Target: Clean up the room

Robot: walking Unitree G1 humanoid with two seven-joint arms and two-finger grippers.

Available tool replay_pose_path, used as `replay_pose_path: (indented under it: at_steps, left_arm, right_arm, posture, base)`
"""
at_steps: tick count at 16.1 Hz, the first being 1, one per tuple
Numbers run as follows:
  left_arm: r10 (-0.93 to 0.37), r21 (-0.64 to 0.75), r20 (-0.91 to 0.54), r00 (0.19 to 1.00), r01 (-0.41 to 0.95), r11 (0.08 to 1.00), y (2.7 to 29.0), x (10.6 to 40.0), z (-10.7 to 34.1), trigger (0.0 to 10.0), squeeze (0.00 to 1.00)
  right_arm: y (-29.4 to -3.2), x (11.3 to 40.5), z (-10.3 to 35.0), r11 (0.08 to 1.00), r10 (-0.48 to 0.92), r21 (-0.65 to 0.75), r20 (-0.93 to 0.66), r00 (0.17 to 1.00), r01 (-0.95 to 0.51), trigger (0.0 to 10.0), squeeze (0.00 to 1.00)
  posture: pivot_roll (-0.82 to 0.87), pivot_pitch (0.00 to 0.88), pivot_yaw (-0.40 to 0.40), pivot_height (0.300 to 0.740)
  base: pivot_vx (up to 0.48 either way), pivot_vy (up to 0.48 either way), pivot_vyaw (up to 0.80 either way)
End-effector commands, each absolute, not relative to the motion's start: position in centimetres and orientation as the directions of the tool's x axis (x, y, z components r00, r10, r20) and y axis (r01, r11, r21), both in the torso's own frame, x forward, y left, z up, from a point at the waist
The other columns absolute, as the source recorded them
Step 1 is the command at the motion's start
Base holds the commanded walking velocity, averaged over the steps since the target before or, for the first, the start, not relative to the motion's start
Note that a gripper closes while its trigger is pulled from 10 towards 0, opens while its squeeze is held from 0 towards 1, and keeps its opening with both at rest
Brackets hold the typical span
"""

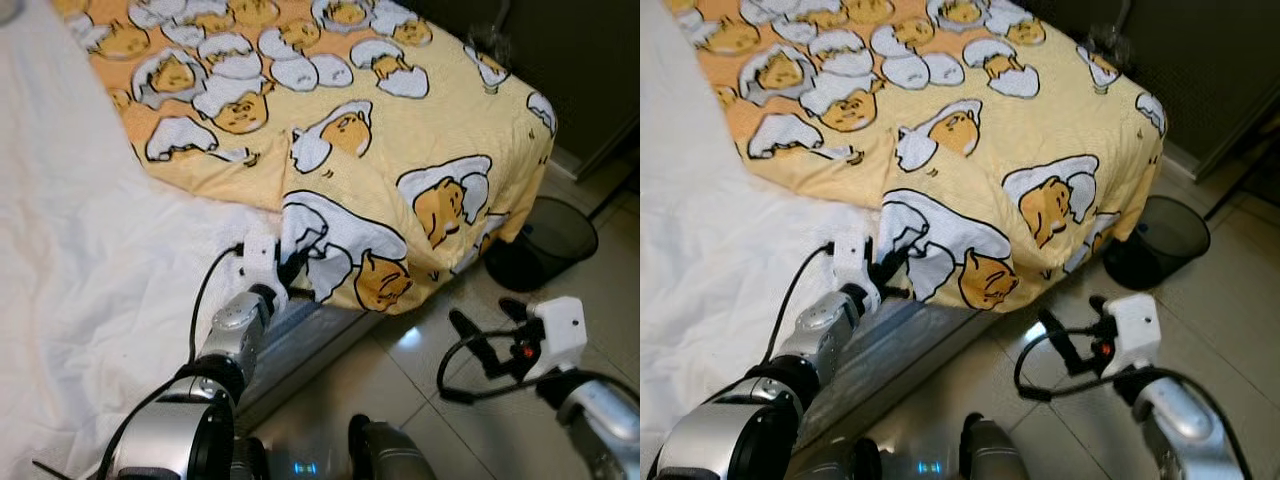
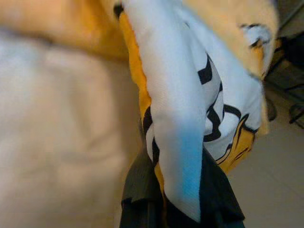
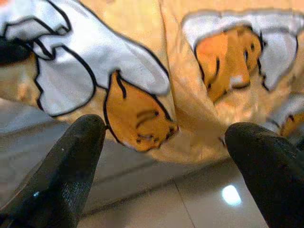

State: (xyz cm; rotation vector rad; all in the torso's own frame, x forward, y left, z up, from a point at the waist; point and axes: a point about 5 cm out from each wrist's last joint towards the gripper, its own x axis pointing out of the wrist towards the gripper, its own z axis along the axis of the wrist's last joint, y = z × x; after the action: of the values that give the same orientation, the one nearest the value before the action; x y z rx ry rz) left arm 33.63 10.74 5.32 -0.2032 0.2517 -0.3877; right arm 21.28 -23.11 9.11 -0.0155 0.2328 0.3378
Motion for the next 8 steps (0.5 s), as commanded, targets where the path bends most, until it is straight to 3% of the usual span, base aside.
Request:
replay_pose_path:
  at_steps: [1,8]
  left_arm:
    - [-0.440,-0.215,-0.177,0.881,0.401,0.890,10.8,33.6,5.6,0.0,0.00]
    - [-0.633,-0.172,-0.184,0.752,0.610,0.774,11.0,32.2,4.8,0.0,0.00]
  right_arm:
    - [-23.4,21.4,9.3,0.942,0.333,0.034,-0.216,0.918,-0.333,10.0,0.00]
    - [-23.0,21.7,10.5,0.893,0.451,0.107,-0.199,0.870,-0.438,10.0,0.00]
  posture:
    - [-0.25,0.105,0.009,0.736]
    - [-0.23,0.101,0.009,0.736]
  base:
    - [0.000,0.000,0.00]
    - [0.000,0.000,0.00]
